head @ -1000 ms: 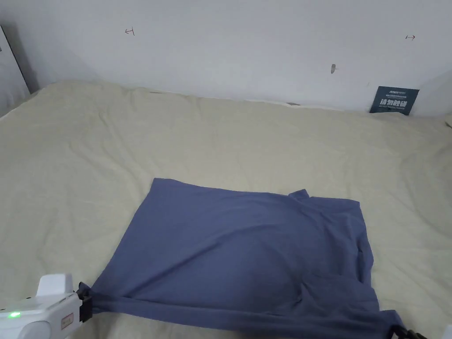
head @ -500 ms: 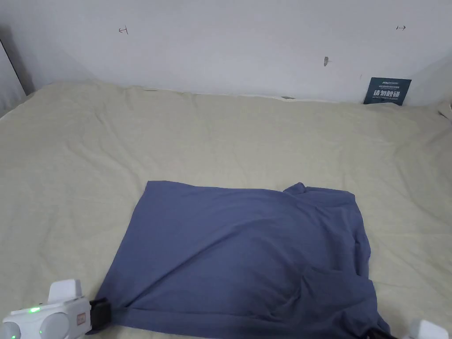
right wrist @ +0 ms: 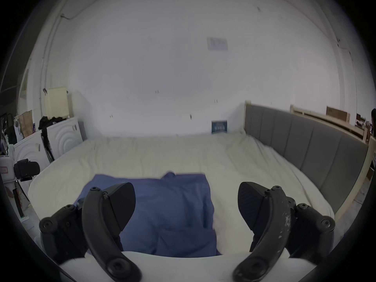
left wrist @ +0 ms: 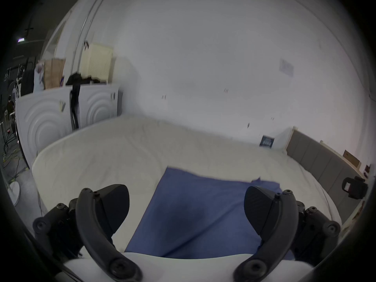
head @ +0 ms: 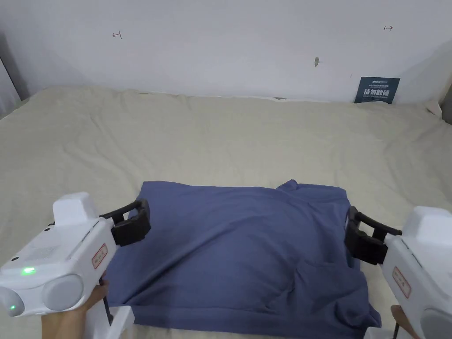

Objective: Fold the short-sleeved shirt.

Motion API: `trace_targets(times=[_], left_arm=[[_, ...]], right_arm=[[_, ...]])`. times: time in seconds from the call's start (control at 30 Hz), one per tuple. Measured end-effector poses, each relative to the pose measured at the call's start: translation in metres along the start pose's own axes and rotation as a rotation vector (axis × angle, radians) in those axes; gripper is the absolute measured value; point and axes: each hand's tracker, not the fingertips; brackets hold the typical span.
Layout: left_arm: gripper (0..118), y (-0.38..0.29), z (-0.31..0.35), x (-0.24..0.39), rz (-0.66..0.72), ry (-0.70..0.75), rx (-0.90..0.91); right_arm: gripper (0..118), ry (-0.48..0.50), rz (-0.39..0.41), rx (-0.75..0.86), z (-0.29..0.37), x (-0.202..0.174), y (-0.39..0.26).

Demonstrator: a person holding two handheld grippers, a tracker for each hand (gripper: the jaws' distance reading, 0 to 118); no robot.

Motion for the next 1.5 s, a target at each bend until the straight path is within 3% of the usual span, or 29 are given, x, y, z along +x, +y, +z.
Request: trace_targets(times=[0.03,0.07,0.13,0.17,0.2,0.27,0.53,0.73,0.77,0.8,0.9,0.97,1.1,1.17,1.3,1.33,1.4,1.47,1.5], left_arm=[[104,0.000,0.004,0.004,-0.014,-0.012,0.029],[86,0.000,0.007,0.008,-0.024,-0.020,0.047],[18,-0.004,0.011,0.015,-0.052,-0.010,0.063],[1,-0.006,0.010,0.016,-0.065,-0.009,0.059],[0,-0.008,0.011,0.017,-0.090,-0.002,0.044],[0,-0.012,0.008,0.016,-0.065,-0.075,-0.001],[0,-0.043,-0.001,-0.021,-0.115,0.017,-0.170],[5,-0.071,-0.004,-0.075,-0.055,0.080,-0.346],[12,-0.076,-0.006,-0.083,-0.049,0.097,-0.362],[33,-0.081,-0.009,-0.091,-0.045,0.108,-0.409],[108,-0.100,-0.021,-0.109,-0.050,0.135,-0.547],[116,-0.113,-0.027,-0.116,-0.070,0.161,-0.579],[112,-0.140,-0.048,-0.122,-0.145,0.220,-0.692],[101,-0.149,-0.056,-0.125,-0.139,0.208,-0.700],[29,-0.157,-0.058,-0.123,-0.081,0.104,-0.693],[16,-0.158,-0.058,-0.121,-0.069,0.092,-0.688],[7,-0.157,-0.056,-0.112,-0.105,0.103,-0.679],[6,-0.156,-0.053,-0.104,-0.164,0.114,-0.652],[6,-0.154,-0.050,-0.103,-0.164,0.108,-0.639]], right_arm=[[101,-0.001,0.009,0.021,0.004,-0.004,0.003],[94,-0.004,0.024,0.039,0.007,-0.005,0.003],[47,-0.024,0.051,0.058,0.014,-0.012,0.002],[19,-0.026,0.069,0.064,0.015,-0.014,0.001],[3,-0.026,0.082,0.065,0.015,-0.014,-0.001],[2,-0.015,0.089,0.066,0.015,-0.012,-0.004],[2,-0.009,0.056,0.020,0.011,-0.002,-0.017],[2,-0.027,0.048,-0.010,0.011,0.000,-0.027],[2,-0.026,0.042,-0.015,0.010,0.001,-0.028],[2,-0.028,0.037,-0.022,0.009,0.001,-0.030],[3,-0.030,0.034,-0.045,0.007,0.000,-0.035],[3,-0.027,0.032,-0.057,0.005,0.000,-0.038],[3,-0.024,0.035,-0.077,0.002,-0.002,-0.041],[3,-0.021,0.037,-0.083,0.003,-0.003,-0.042],[3,-0.031,0.038,-0.099,0.002,0.000,-0.045],[3,-0.036,0.038,-0.105,0.002,0.002,-0.046],[4,-0.049,0.026,-0.131,0.001,0.008,-0.050],[22,-0.070,0.014,-0.187,-0.001,0.016,-0.059],[44,-0.083,0.016,-0.232,-0.005,0.022,-0.068]])
